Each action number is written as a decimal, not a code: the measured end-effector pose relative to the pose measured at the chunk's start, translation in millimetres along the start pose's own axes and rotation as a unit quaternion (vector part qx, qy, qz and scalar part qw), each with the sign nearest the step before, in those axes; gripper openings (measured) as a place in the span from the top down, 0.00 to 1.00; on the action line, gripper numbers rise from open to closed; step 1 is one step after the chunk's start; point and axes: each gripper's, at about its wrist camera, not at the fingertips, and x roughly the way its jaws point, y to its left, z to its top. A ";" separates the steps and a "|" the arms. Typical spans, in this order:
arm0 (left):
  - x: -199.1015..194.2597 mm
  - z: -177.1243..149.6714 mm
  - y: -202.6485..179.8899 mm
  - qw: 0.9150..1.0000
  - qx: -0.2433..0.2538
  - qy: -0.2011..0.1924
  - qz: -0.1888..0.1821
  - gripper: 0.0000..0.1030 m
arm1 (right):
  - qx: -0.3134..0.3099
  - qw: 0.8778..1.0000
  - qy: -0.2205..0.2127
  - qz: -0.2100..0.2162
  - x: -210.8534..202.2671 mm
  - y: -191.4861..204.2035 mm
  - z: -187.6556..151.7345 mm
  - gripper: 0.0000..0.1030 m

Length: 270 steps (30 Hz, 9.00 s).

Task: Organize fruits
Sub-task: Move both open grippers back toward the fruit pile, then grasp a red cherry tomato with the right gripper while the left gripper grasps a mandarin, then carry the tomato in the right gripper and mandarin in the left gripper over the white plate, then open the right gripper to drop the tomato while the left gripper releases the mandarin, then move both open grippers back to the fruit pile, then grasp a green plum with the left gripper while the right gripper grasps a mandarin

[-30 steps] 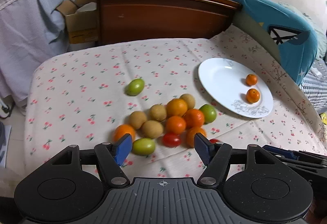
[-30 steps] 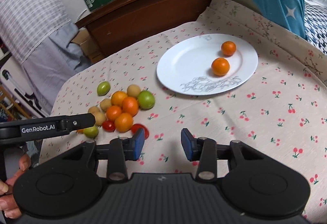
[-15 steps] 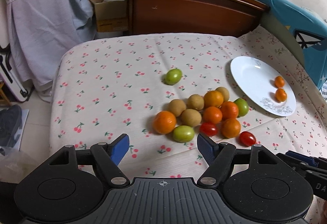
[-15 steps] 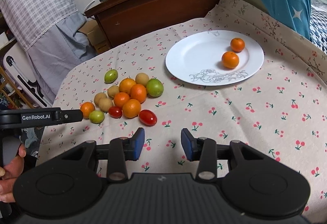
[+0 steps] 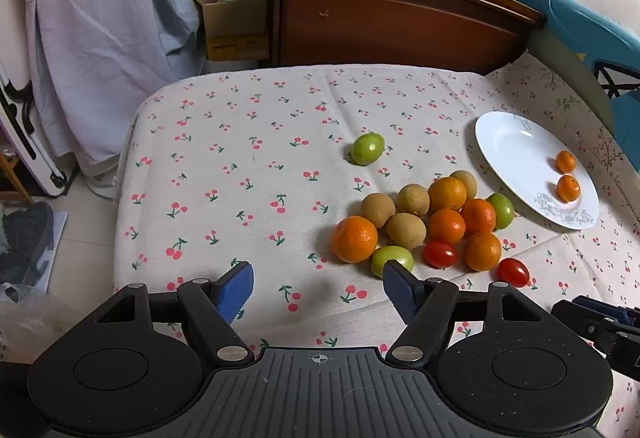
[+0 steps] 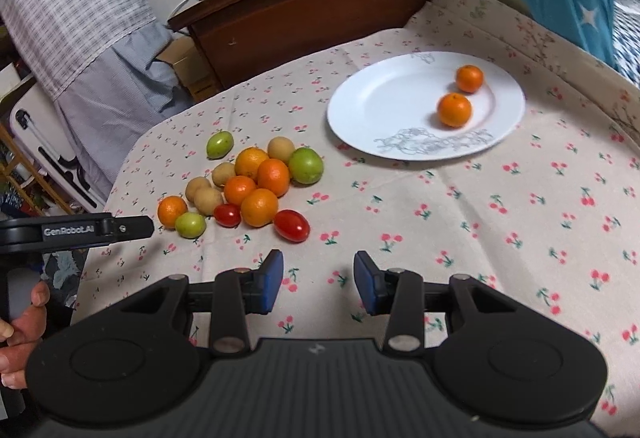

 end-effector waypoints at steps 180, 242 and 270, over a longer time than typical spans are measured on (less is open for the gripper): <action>-16.0 24.2 -30.7 0.999 0.001 0.001 -0.044 0.33 | 0.015 0.999 -0.025 -0.033 0.6 -18.2 27.2 0.70; 28.9 -10.2 -33.7 0.999 0.046 -0.001 -0.021 0.53 | -0.042 0.996 0.026 0.080 71.1 26.7 30.3 0.70; 25.5 -9.0 -40.5 0.997 0.057 -0.021 -0.036 0.73 | -0.028 0.998 0.015 0.059 56.7 17.6 29.7 0.73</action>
